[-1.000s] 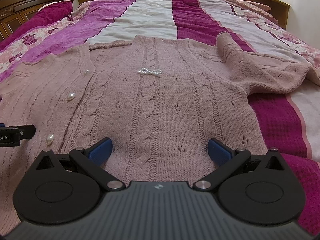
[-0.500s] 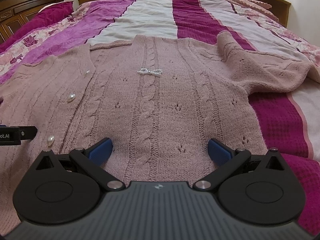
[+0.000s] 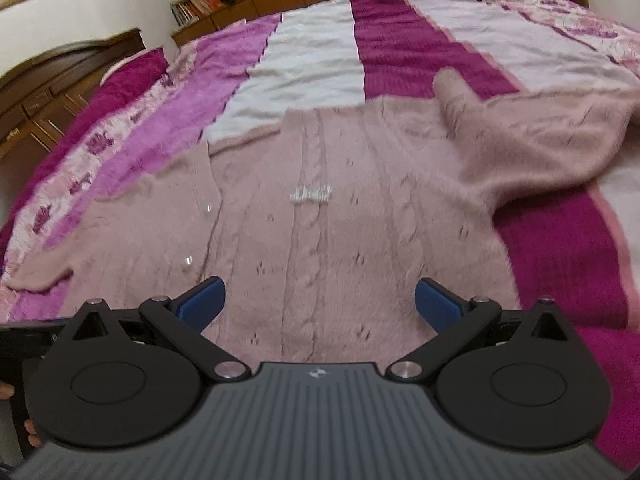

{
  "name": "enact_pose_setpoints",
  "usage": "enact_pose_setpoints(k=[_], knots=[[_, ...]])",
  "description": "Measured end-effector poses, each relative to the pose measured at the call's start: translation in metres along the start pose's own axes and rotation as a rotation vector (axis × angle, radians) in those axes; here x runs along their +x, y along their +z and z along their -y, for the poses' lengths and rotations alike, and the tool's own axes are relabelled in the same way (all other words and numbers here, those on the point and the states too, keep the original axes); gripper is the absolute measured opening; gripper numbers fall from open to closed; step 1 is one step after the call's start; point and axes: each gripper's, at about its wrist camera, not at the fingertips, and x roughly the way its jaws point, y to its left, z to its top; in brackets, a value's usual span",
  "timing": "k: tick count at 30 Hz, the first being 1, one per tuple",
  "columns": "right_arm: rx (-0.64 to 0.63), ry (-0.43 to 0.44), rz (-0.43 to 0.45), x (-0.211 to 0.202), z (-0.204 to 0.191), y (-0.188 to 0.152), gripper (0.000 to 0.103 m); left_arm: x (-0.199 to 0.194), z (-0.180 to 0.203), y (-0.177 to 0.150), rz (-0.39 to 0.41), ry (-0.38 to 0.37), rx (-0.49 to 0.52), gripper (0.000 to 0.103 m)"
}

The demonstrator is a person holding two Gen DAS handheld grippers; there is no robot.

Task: Fold small clothes
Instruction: 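Reach the right gripper to the cardigan sleeve cuff and close on it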

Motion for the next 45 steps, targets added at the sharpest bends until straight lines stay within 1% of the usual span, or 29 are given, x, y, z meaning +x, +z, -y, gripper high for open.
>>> enact_pose_setpoints(k=[5, 8, 11, 16, 22, 29, 35, 39, 42, 45], knots=[[0.095, 0.035, 0.018, -0.007, 0.026, 0.016, 0.103, -0.001, 0.001, 0.003, -0.013, 0.003, -0.011, 0.103], [0.130, 0.029, 0.038, -0.011, 0.043, 0.025, 0.103, -0.003, 0.001, 0.005, -0.015, 0.003, -0.026, 0.103], [0.154, 0.027, 0.063, -0.012, 0.061, 0.031, 0.103, -0.007, 0.002, 0.008, 0.000, -0.014, -0.043, 0.103], [0.234, 0.022, 0.101, -0.011, 0.097, 0.041, 0.103, -0.012, 0.006, 0.011, 0.015, -0.021, -0.040, 0.103], [0.320, -0.009, 0.164, -0.008, 0.139, 0.059, 0.103, -0.005, 0.007, 0.011, -0.004, 0.010, -0.051, 0.103], [0.410, -0.075, 0.210, -0.004, 0.184, 0.069, 0.103, 0.002, 0.007, 0.011, -0.021, 0.033, -0.061, 0.103], [0.457, -0.071, 0.245, 0.005, 0.207, 0.081, 0.103, 0.007, 0.012, 0.010, -0.022, 0.059, -0.034, 0.103], [0.438, -0.074, 0.286, 0.010, 0.210, 0.093, 0.103, 0.007, 0.013, 0.009, -0.022, 0.061, -0.034, 0.103], [0.411, -0.118, 0.310, 0.014, 0.211, 0.101, 0.103, 0.007, 0.014, 0.009, -0.023, 0.066, -0.033, 0.103], [0.433, -0.134, 0.329, 0.019, 0.218, 0.105, 0.103, 0.008, 0.014, 0.010, -0.024, 0.069, -0.031, 0.103]])
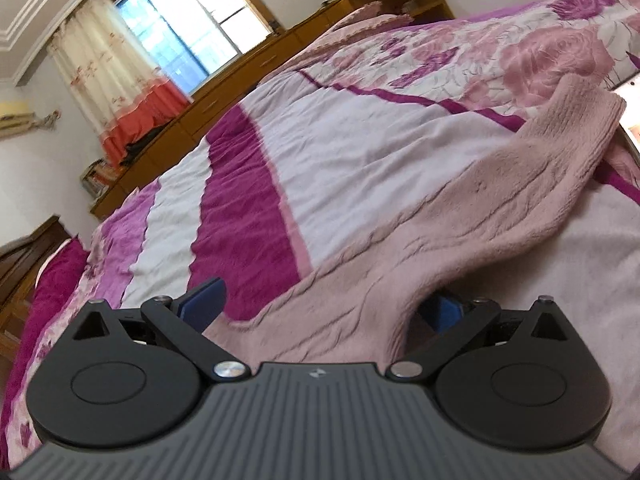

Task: Fold small clothes
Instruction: 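Reach the right gripper to the cardigan sleeve cuff and close on it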

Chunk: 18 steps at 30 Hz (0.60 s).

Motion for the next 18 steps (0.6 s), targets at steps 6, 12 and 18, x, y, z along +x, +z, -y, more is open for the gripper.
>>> enact_pose_setpoints(k=[6, 12, 18], knots=[[0.050, -0.044, 0.030, 0.012, 0.012, 0.007, 0.072, 0.001, 0.001, 0.000, -0.002, 0.006, 0.000, 0.103], [0.123, -0.022, 0.031, 0.005, 0.022, 0.011, 0.009, 0.001, 0.002, -0.001, 0.003, 0.007, 0.000, 0.103], [0.035, 0.017, 0.143, -0.031, 0.006, 0.019, 0.006, 0.000, 0.000, 0.000, -0.010, 0.003, -0.007, 0.103]])
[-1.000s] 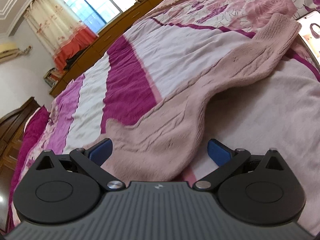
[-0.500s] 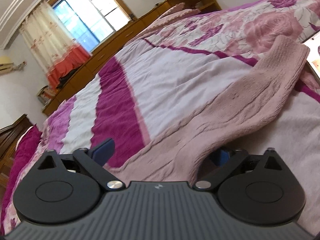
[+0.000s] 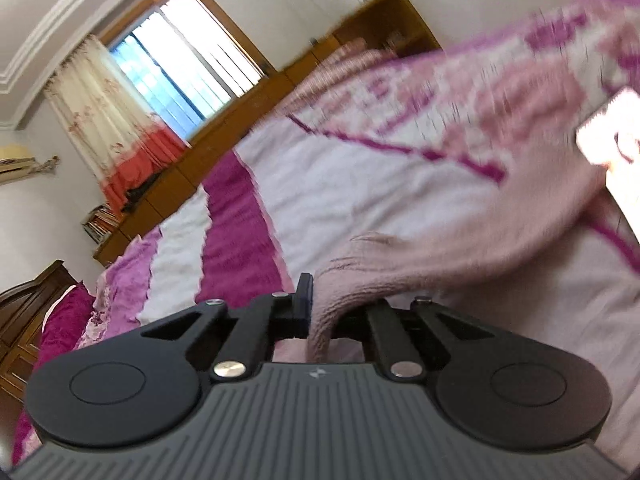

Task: Fold small clothes
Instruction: 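Carry the held sleeve with the right gripper across the cardigan front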

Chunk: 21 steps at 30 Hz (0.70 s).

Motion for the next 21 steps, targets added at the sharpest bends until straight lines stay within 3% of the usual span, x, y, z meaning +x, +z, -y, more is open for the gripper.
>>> enact_pose_setpoints(k=[8, 17, 21], knots=[[-0.075, 0.044, 0.113, -0.050, -0.038, 0.013, 0.006, -0.002, -0.002, -0.001, 0.011, -0.009, -0.007, 0.103], [-0.178, 0.107, 0.068, -0.054, -0.098, -0.011, 0.006, -0.018, -0.016, 0.006, 0.038, -0.059, -0.043, 0.103], [-0.211, 0.120, 0.056, -0.052, -0.129, -0.026, 0.006, -0.030, -0.025, 0.010, 0.075, -0.042, -0.047, 0.103]])
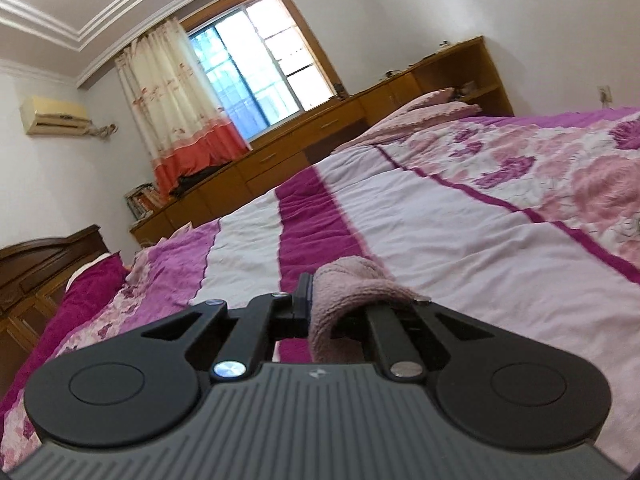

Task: Fold small clothes
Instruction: 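Carry the held sleeve with the right gripper across the cardigan front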

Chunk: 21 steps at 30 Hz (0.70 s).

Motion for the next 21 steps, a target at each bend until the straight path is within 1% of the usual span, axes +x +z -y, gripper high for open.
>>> enact_pose_setpoints(k=[6, 11, 15, 18, 21], knots=[[-0.062, 0.045, -0.027, 0.007, -0.055, -0.014, 0.006, -0.017, -0.016, 0.007, 0.054, -0.006, -0.035, 0.103], [-0.116, 0.081, -0.054, 0.016, -0.103, -0.036, 0.006, -0.023, -0.029, 0.010, 0.070, -0.011, -0.060, 0.103], [-0.115, 0.125, -0.110, 0.026, -0.136, -0.059, 0.006, -0.024, -0.037, 0.006, 0.069, -0.005, -0.063, 0.103], [-0.161, 0.143, -0.143, 0.031, -0.164, -0.082, 0.006, -0.023, -0.041, 0.005, 0.053, 0.007, -0.045, 0.103], [-0.201, 0.163, -0.194, 0.038, -0.184, -0.109, 0.006, -0.024, -0.046, 0.004, 0.064, 0.016, -0.038, 0.103]])
